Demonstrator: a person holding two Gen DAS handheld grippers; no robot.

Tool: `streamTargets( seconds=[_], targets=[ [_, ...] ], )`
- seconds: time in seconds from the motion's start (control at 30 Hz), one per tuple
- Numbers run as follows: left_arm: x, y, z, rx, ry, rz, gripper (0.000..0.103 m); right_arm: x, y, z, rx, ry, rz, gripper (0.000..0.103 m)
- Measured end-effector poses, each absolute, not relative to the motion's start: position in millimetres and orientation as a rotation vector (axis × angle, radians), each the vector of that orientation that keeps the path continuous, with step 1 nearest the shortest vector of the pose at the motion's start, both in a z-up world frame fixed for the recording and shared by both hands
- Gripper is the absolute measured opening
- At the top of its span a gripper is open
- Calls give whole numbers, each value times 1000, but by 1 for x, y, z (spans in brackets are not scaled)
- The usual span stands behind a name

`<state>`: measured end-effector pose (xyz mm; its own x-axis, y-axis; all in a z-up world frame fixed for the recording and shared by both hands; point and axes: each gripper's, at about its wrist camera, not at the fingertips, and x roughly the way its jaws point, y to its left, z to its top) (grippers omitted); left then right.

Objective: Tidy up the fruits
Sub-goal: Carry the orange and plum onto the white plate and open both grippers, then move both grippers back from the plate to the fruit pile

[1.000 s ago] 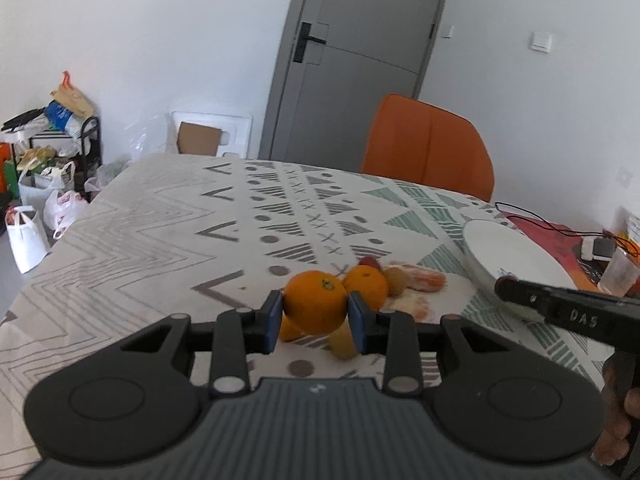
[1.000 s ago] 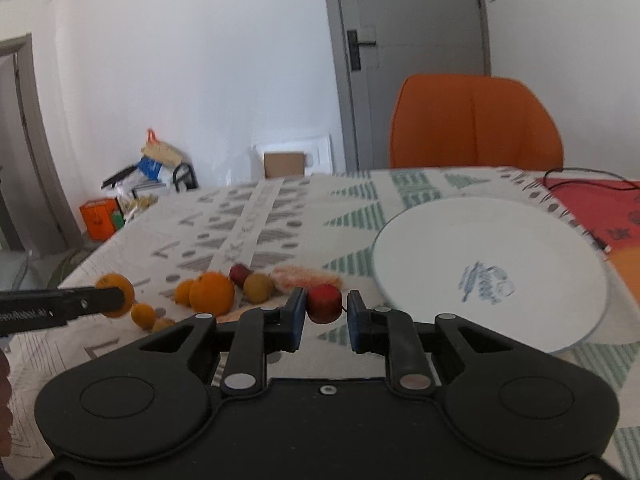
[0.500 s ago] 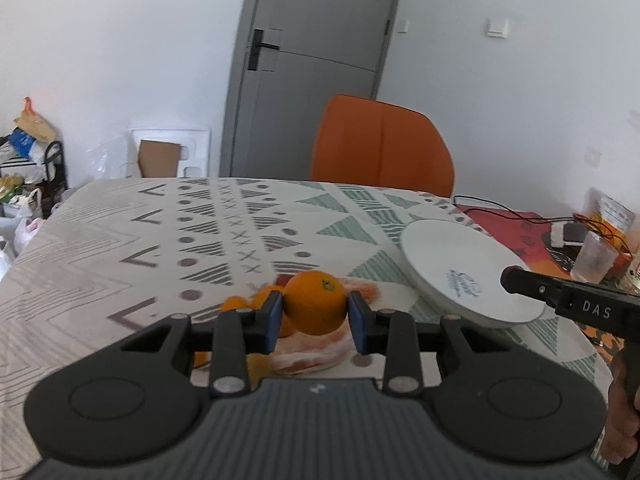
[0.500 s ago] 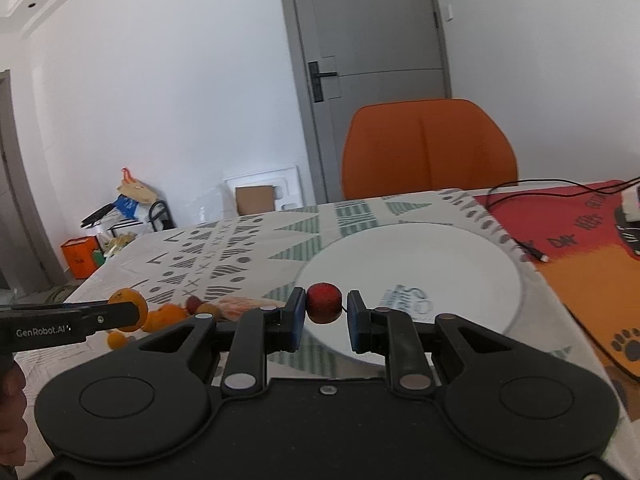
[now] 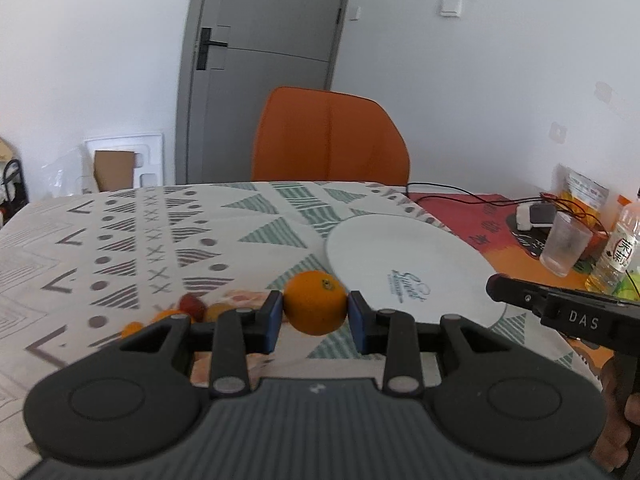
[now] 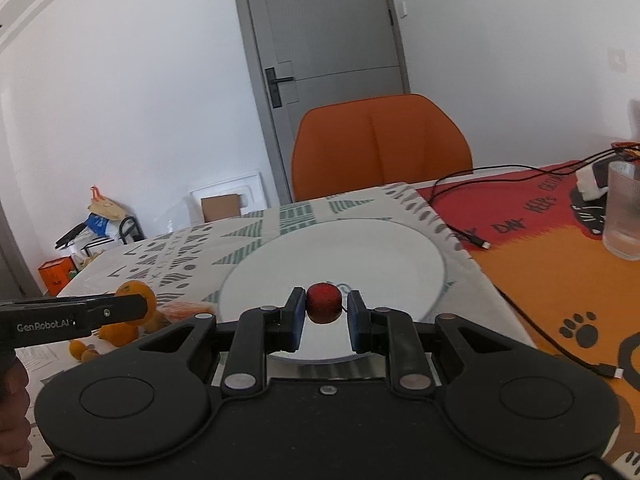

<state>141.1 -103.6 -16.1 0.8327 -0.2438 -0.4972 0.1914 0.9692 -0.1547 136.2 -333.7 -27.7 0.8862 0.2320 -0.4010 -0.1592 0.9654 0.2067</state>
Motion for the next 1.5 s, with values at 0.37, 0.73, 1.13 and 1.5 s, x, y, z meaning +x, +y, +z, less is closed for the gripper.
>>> streamTargets(
  seconds=[0.37,0.73,1.13,1.5],
  targets=[
    [158,-138,-18,-71,547,-290,34,143,-357,-35,210,440,180,21],
    [174,-158,-19,-46,551,-328,34,146,-364,-38,229,446,184,27],
    [180,-172,-20,-15,552,-349,40,140,-360,-34,205,439,187,37],
    [164,-134,-13,-21,514,-223,79,137,-352,-31,204,431,191,57]
  ],
)
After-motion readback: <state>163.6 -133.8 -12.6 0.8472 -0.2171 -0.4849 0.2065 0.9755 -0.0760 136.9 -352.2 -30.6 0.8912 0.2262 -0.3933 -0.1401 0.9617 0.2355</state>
